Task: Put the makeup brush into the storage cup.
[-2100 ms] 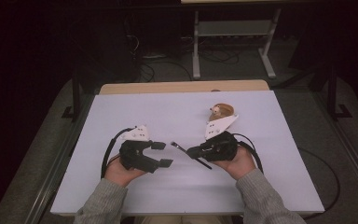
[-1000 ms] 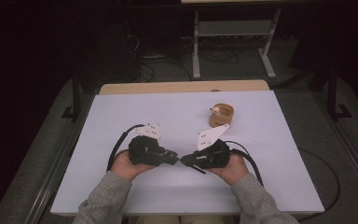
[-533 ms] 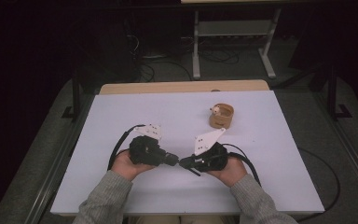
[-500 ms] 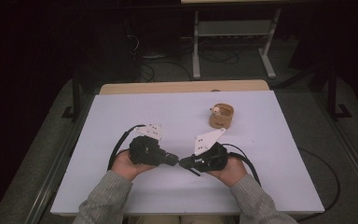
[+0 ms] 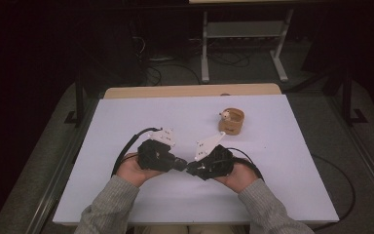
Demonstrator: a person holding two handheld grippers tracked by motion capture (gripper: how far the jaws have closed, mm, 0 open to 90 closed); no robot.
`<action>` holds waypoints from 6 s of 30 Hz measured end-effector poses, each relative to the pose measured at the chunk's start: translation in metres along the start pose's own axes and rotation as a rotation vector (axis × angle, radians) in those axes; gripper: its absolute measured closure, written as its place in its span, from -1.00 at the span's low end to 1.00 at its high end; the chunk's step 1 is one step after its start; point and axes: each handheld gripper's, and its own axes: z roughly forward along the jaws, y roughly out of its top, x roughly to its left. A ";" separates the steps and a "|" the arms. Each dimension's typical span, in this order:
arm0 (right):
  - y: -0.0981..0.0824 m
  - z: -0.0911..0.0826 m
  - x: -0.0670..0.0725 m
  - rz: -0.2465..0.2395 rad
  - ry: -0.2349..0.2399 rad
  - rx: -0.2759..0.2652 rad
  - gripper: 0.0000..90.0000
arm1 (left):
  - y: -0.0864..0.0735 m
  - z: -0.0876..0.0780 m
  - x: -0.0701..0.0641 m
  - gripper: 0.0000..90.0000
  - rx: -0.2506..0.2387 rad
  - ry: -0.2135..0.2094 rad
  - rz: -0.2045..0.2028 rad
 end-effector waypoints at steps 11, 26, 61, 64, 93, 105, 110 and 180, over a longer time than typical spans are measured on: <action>-0.003 0.003 -0.004 0.037 0.043 -0.023 0.85 | 0.001 -0.001 -0.002 0.70 -0.006 0.017 0.026; -0.027 -0.016 -0.023 0.173 0.064 -0.080 0.85 | -0.026 -0.020 0.001 0.07 -0.088 0.107 -0.059; -0.063 -0.057 -0.047 0.329 0.017 -0.133 0.85 | -0.103 -0.016 -0.001 -0.28 -0.155 0.212 -0.182; -0.063 -0.057 -0.048 0.327 0.016 -0.132 0.85 | -0.105 -0.015 -0.001 -0.30 -0.155 0.214 -0.181; -0.061 -0.088 -0.072 0.376 -0.031 -0.149 0.85 | -0.116 -0.019 0.001 -0.41 -0.189 0.221 -0.204; -0.054 -0.105 -0.095 0.406 -0.074 -0.153 0.85 | -0.117 -0.027 0.001 -0.39 -0.209 0.247 -0.210; -0.053 -0.110 -0.104 0.419 -0.089 -0.157 0.85 | -0.117 -0.027 0.002 -0.39 -0.208 0.247 -0.208; -0.043 -0.132 -0.197 0.587 -0.352 -0.203 0.85 | -0.119 -0.025 0.007 -0.42 -0.210 0.219 -0.221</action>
